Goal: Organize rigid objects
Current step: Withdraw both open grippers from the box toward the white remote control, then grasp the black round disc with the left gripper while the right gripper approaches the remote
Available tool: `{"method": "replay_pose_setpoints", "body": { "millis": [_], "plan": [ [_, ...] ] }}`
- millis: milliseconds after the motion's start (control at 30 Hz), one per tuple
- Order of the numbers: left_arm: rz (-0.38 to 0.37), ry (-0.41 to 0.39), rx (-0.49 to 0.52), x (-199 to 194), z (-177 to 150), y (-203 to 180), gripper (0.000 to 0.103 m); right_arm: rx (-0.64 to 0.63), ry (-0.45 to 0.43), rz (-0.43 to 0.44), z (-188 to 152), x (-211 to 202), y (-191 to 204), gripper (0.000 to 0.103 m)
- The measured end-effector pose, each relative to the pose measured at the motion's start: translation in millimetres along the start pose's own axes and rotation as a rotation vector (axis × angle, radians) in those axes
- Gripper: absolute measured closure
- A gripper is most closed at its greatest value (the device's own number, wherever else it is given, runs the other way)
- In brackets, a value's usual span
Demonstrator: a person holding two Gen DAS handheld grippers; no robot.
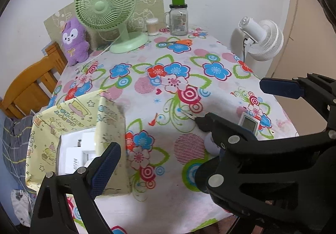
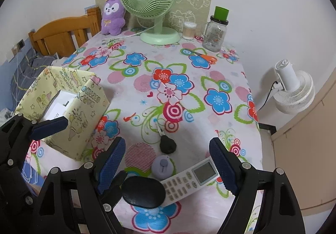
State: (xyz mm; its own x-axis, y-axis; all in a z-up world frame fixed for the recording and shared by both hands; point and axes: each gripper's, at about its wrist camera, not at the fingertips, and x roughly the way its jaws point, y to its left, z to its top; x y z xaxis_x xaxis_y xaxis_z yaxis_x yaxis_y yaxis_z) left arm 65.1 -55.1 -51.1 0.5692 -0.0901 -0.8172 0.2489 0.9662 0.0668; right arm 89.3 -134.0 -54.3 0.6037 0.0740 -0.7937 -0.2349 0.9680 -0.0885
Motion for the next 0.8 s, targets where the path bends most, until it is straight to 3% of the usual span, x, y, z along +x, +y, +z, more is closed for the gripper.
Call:
{"method": "replay_pose_setpoints", "body": {
  "millis": [367, 800],
  "plan": [
    [-0.02, 0.003, -0.01, 17.5, -9.4, -23.1, 0.007, 0.025, 0.037, 0.04, -21.7, 18.6, -24.7, 0.019],
    [-0.007, -0.019, 0.06, 39.1, -31.0, -44.4, 0.007, 0.027, 0.038, 0.023, -51.5, 39.6, -35.0, 0.019]
  ]
}}
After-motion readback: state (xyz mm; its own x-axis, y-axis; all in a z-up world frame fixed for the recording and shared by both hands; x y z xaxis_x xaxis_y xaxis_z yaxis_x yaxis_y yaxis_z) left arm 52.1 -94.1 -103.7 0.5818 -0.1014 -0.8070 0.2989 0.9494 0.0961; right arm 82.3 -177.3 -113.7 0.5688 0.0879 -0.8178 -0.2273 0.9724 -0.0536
